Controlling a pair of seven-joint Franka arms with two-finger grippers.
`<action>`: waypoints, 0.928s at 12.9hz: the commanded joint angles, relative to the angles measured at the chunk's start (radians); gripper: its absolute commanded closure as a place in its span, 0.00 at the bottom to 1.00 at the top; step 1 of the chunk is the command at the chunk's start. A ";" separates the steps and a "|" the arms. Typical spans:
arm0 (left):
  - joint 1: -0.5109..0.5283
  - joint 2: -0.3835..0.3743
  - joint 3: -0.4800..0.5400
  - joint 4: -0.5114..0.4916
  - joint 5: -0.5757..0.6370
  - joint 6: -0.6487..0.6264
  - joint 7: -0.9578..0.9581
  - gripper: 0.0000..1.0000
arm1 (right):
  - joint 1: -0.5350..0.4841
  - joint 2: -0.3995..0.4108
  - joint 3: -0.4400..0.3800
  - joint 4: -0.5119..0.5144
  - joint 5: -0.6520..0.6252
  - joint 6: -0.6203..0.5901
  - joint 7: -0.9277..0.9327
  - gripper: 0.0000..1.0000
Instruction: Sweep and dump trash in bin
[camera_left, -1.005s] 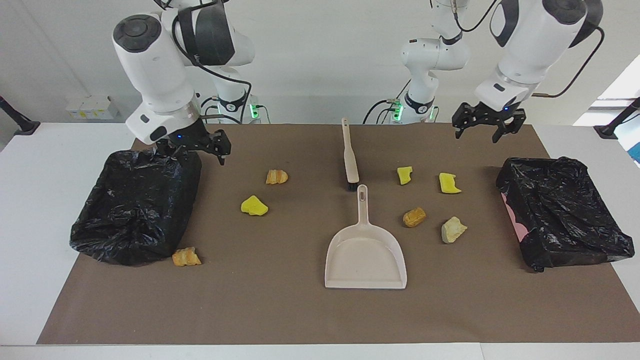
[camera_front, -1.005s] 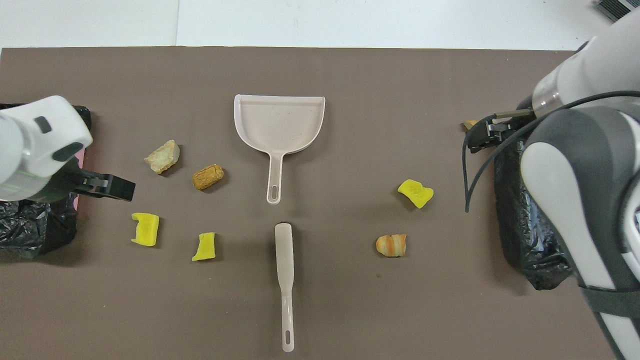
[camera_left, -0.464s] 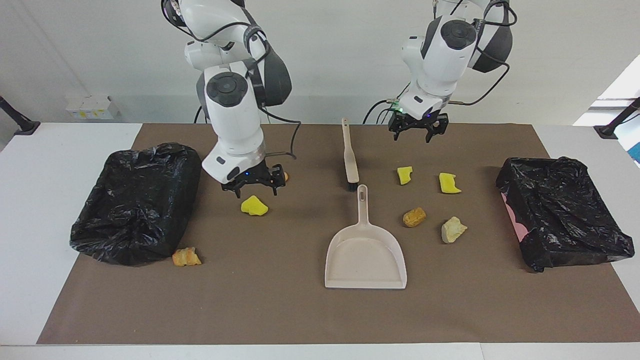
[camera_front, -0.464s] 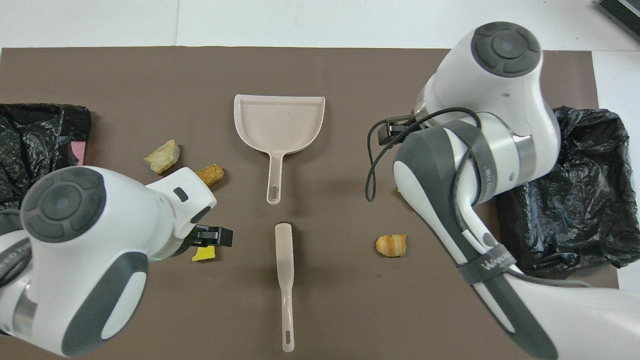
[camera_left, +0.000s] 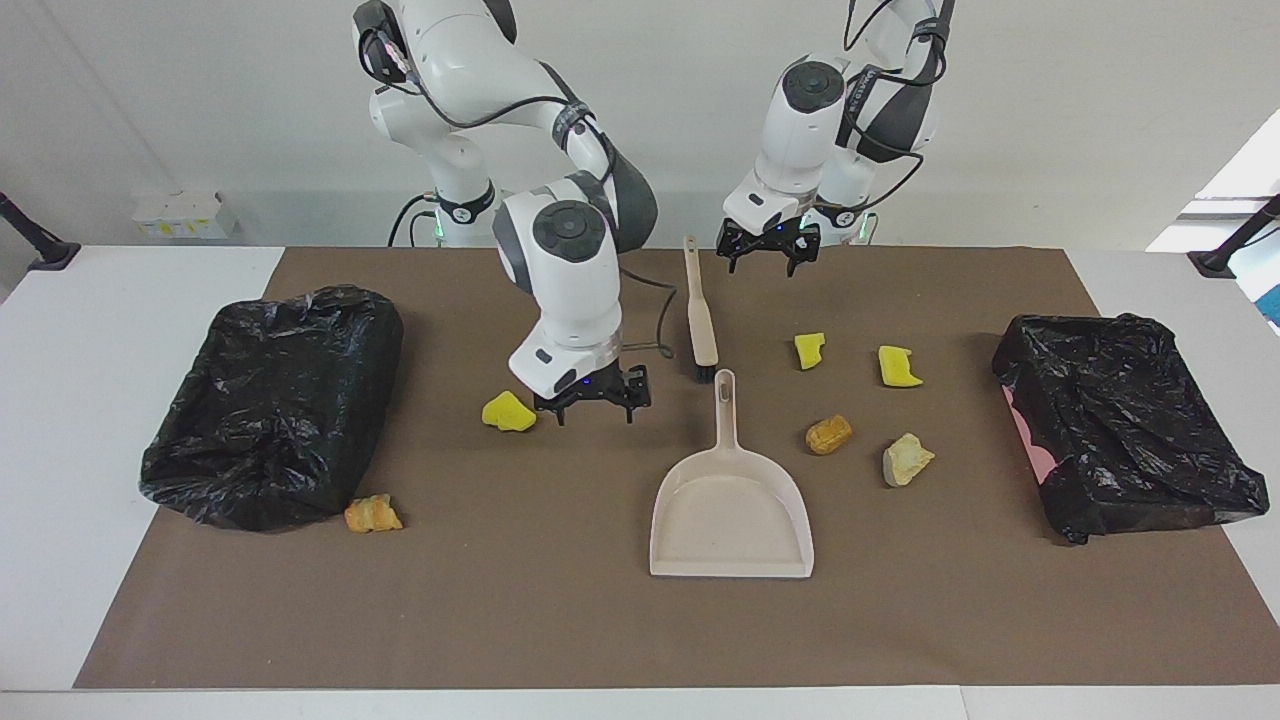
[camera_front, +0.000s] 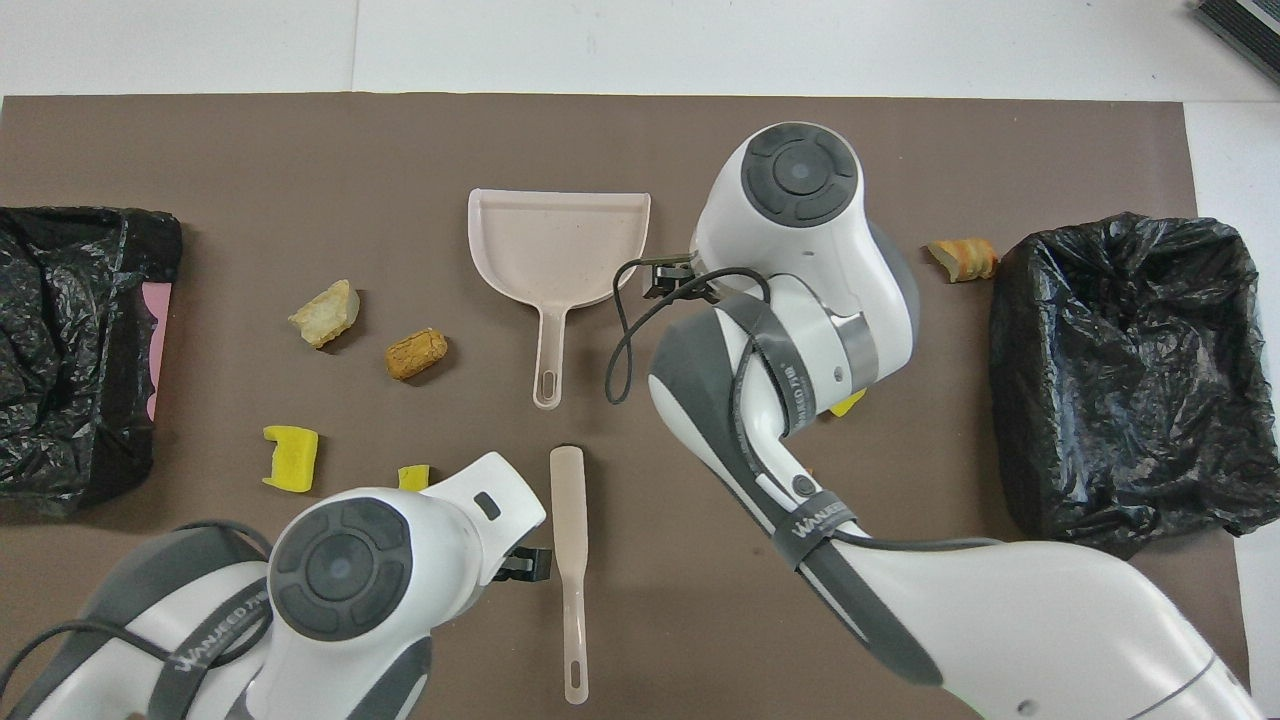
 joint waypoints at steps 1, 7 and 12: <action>-0.118 -0.022 0.018 -0.119 -0.008 0.133 -0.104 0.00 | 0.077 0.124 0.006 0.159 -0.003 -0.004 0.163 0.00; -0.247 0.079 0.018 -0.168 -0.006 0.312 -0.248 0.00 | 0.180 0.252 0.007 0.276 -0.005 0.050 0.300 0.16; -0.267 0.068 0.017 -0.196 -0.008 0.302 -0.241 0.11 | 0.196 0.272 0.006 0.275 -0.008 0.058 0.309 0.33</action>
